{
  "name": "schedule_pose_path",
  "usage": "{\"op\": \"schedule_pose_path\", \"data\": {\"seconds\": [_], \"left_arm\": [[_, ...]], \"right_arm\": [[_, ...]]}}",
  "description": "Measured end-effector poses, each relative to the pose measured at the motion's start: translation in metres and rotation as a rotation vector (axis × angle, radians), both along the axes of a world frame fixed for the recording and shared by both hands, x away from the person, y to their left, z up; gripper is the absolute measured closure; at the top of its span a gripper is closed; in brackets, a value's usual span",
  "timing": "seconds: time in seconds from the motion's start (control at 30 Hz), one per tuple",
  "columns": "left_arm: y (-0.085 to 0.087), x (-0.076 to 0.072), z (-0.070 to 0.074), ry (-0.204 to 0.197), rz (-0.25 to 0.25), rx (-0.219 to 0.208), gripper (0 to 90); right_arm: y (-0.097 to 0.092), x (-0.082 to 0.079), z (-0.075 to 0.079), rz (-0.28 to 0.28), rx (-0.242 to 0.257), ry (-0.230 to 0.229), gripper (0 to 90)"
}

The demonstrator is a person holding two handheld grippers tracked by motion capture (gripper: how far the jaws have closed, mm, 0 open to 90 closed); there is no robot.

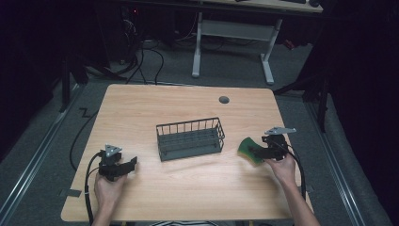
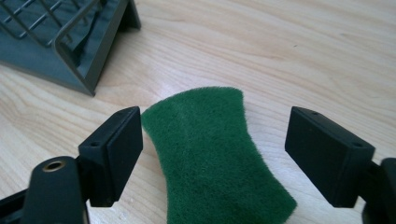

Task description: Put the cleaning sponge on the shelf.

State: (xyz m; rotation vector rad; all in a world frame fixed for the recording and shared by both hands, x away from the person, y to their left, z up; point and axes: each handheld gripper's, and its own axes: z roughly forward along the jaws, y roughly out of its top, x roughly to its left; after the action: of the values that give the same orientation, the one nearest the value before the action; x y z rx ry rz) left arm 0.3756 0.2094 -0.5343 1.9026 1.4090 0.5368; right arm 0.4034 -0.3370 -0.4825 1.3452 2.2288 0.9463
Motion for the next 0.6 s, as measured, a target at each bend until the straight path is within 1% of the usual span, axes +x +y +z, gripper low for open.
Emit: {"op": "schedule_pose_path", "data": {"seconds": [0.07, 0.13, 0.17, 0.27, 0.37, 0.47, 0.6], "left_arm": [[0.0, 0.0, -0.001, -0.006, -0.001, 0.007, 32.7], [-0.001, -0.001, -0.002, -0.021, 0.0, 0.012, 32.7], [-0.001, -0.001, -0.002, -0.021, -0.004, 0.02, 32.6], [-0.003, -0.001, -0.002, -0.025, -0.004, 0.035, 32.1], [-0.003, -0.001, -0.002, -0.024, -0.003, 0.036, 32.1], [-0.006, -0.001, -0.003, -0.027, -0.002, 0.058, 31.8], [-0.005, -0.001, -0.003, -0.027, -0.002, 0.056, 31.6]], "right_arm": [[0.001, 0.001, -0.002, 0.014, -0.006, -0.006, 17.4], [0.004, 0.003, -0.004, 0.023, -0.013, -0.005, 17.0], [0.005, 0.004, -0.006, 0.026, -0.018, -0.002, 16.9], [0.006, 0.008, -0.012, 0.034, -0.028, 0.013, 16.1], [0.007, 0.011, -0.016, 0.039, -0.034, 0.025, 15.7], [0.007, 0.014, -0.02, 0.04, -0.035, 0.035, 15.6], [0.007, 0.016, -0.026, 0.054, -0.042, 0.055, 15.6]]}}
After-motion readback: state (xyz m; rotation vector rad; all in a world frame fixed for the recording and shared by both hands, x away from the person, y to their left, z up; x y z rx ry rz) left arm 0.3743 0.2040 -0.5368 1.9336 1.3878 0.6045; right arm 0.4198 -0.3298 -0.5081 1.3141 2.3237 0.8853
